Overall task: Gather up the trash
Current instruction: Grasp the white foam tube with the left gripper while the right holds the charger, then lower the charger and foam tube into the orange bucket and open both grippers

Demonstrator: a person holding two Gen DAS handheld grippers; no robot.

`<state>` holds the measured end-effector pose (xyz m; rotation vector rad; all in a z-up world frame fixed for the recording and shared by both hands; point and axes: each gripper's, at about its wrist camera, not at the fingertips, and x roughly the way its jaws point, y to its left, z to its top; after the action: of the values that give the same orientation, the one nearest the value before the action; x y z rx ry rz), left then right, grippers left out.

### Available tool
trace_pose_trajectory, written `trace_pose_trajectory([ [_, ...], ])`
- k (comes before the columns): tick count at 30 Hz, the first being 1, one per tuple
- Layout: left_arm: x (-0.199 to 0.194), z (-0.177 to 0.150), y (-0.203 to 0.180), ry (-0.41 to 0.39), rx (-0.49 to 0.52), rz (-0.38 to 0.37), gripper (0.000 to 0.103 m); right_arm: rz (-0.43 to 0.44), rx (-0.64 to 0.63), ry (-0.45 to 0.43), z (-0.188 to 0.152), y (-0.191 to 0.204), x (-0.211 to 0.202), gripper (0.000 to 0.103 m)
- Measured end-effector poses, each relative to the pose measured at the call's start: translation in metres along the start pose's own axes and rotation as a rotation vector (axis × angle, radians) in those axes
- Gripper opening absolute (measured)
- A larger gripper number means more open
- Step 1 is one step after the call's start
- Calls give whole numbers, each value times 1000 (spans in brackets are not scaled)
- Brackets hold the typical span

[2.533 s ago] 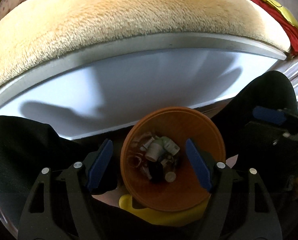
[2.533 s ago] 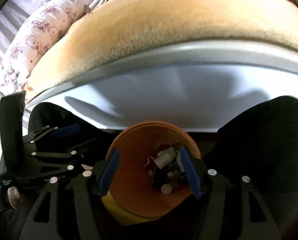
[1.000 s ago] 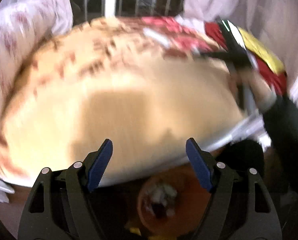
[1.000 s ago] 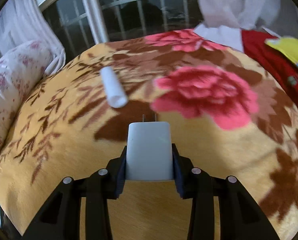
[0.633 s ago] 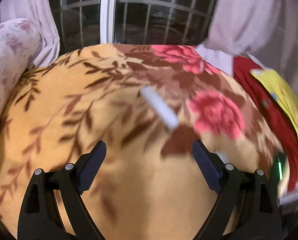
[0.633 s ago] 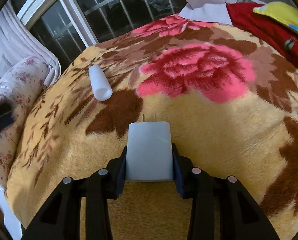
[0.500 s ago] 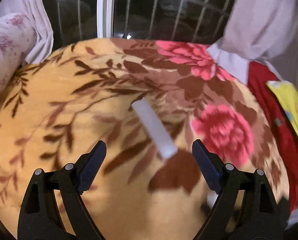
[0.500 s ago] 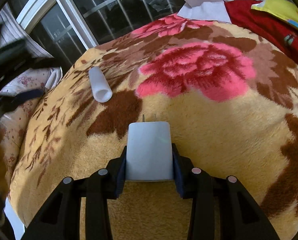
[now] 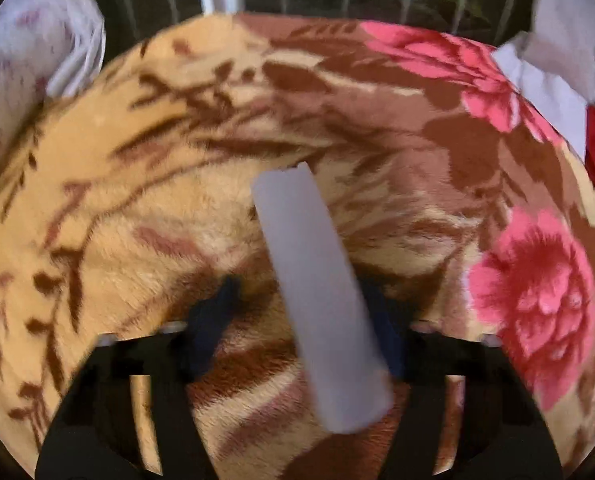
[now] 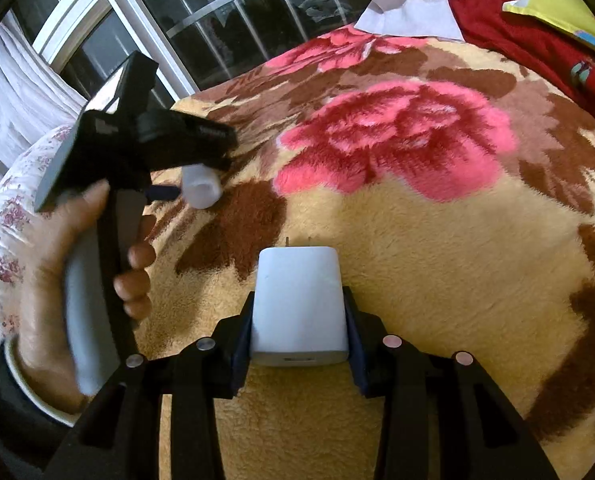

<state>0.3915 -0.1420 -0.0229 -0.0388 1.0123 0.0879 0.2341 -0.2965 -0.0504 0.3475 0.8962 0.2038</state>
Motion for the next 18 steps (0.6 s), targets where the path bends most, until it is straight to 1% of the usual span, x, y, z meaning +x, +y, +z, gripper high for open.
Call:
trace_pose_trajectory([
  [1,-3,-2,-3,-14,30,5,26,0,1,0,0,0,0,39],
  [2,-8,-4,-7,-30,66,27,23,-1,0,1,1,0,0,39],
  [4,-14,-8,-9,-47,110,34,21,-2,1,1,1,0,0,39],
  [6,-23,-10,-5,-67,128,46,20,1,3,2,1,0,1,39],
  [8,-36,-13,7,-92,130,19,20,3,7,4,1,0,1,39],
  [9,-50,-20,18,-112,135,-2,20,5,9,4,1,0,1,39],
  [12,-78,-40,39,-134,153,-39,20,10,13,6,1,-1,1,39],
  [13,-92,-53,48,-141,162,-59,20,11,15,5,1,-1,1,39],
  [17,-140,-110,77,-176,193,-87,20,12,17,8,2,-2,1,39],
  [18,-156,-133,88,-183,196,-92,20,12,17,6,2,-2,0,39],
])
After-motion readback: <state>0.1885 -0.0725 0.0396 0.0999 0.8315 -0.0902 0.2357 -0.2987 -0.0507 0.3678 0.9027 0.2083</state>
